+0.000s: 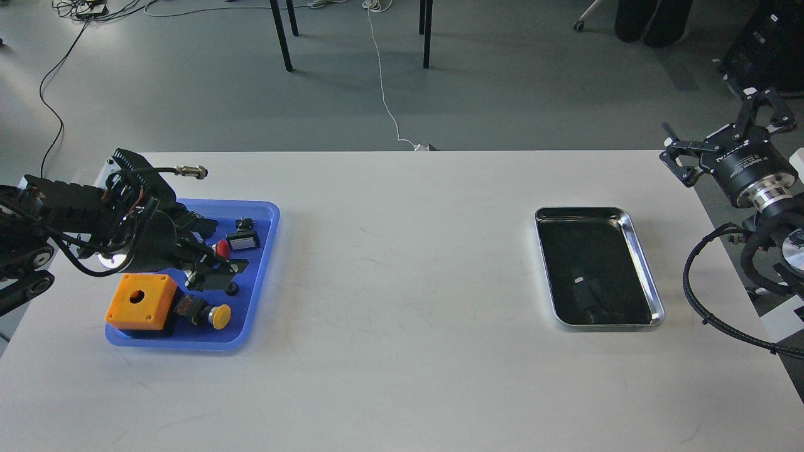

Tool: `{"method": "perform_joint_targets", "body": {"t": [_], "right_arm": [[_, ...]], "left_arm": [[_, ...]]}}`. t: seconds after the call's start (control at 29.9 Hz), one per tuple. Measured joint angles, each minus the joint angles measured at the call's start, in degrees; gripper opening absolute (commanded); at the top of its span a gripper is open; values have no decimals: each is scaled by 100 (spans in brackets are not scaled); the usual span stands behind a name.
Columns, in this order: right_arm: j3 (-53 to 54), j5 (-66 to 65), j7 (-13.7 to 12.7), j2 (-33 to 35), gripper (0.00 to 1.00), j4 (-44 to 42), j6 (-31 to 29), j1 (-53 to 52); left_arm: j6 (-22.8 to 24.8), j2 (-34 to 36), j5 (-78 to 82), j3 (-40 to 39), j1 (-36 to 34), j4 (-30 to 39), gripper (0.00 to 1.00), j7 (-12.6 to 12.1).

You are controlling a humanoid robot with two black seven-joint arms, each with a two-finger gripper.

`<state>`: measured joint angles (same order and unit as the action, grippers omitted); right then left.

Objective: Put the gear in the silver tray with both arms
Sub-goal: 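Reach the left gripper down into the blue tray, then close the left gripper on a small black gear in the blue tray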

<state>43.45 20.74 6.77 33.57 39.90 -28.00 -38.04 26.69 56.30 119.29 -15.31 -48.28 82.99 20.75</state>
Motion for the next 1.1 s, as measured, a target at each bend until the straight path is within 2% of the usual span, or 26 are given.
{"method": "perform_joint_targets", "body": {"t": [0.13, 0.47, 0.7, 1.1], "right_arm": [[-3, 0, 0, 0, 100, -1, 0, 0], [-27, 0, 8, 2, 100, 0, 0, 7], [-79, -17, 14, 42, 100, 160, 0, 23], [-69, -17, 13, 32, 100, 167, 0, 25]], "left_arm": [[-118, -226, 50, 260, -2, -253, 82, -14], [-180, -753, -138, 305, 105, -1062, 69, -61], [-455, -847, -122, 504, 162, -1553, 69, -31], [-768, -854, -2, 565, 336, -1600, 67, -31]]}}
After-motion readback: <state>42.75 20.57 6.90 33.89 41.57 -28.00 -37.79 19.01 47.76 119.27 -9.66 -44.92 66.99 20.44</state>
